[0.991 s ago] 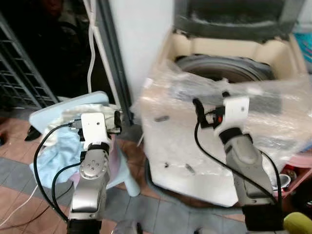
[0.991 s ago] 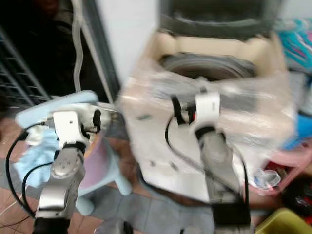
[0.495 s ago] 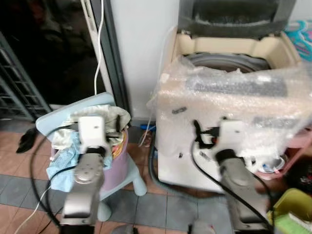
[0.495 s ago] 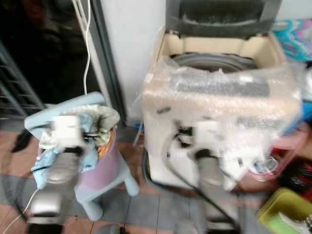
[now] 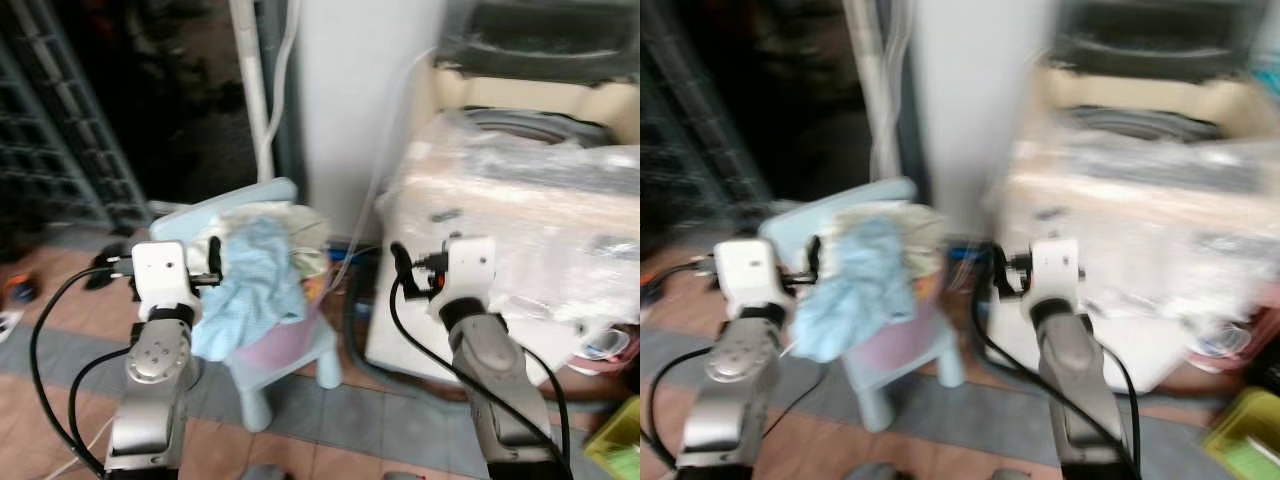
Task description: Clothes washing
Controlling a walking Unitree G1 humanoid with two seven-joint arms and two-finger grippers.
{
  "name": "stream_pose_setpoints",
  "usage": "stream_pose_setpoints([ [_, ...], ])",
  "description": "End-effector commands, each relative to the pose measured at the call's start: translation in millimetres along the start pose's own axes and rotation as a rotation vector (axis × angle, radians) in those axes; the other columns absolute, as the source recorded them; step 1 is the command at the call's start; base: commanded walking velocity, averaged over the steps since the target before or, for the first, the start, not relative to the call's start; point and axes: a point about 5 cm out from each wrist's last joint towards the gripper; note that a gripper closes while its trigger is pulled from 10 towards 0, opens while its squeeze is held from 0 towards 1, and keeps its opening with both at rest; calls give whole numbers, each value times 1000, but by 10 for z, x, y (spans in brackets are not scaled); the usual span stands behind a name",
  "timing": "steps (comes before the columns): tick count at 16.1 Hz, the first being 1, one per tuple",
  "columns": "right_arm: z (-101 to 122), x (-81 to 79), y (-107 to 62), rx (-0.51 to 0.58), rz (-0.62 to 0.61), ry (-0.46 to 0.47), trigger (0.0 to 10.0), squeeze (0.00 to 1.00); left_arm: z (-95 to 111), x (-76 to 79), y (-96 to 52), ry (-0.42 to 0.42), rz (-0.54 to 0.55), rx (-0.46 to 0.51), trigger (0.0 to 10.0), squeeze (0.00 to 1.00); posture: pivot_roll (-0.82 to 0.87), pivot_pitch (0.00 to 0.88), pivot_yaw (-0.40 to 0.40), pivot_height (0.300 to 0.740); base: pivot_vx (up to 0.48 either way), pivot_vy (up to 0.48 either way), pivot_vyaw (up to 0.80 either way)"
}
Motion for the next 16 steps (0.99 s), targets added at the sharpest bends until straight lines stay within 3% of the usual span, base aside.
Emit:
stream_pose_setpoints([
  [1,-26,31,-2,-10,8,-6,10000,0,-10,56,10,-18,-9,-13,10000,0,-51,20,76,740,0,0,769],
  [10,18,-105,140,8,159,-38,10000,0,-13,70,8,-24,-3,-19,10000,0,-45,37,64,740,347,0,694],
  [16,-98,-174,129,-55,231,-86,10000,0,-39,87,-12,-25,6,-39,10000,0,-39,49,54,740,377,0,0],
])
Point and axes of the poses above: a point about 5 cm out from each wrist's last joint towards the gripper, its own y axis pointing out of the wrist towards the gripper, its own z axis along the axis of the wrist's last joint, x = y × z, and after that the axes turned 6 degrees about -y, right-handed
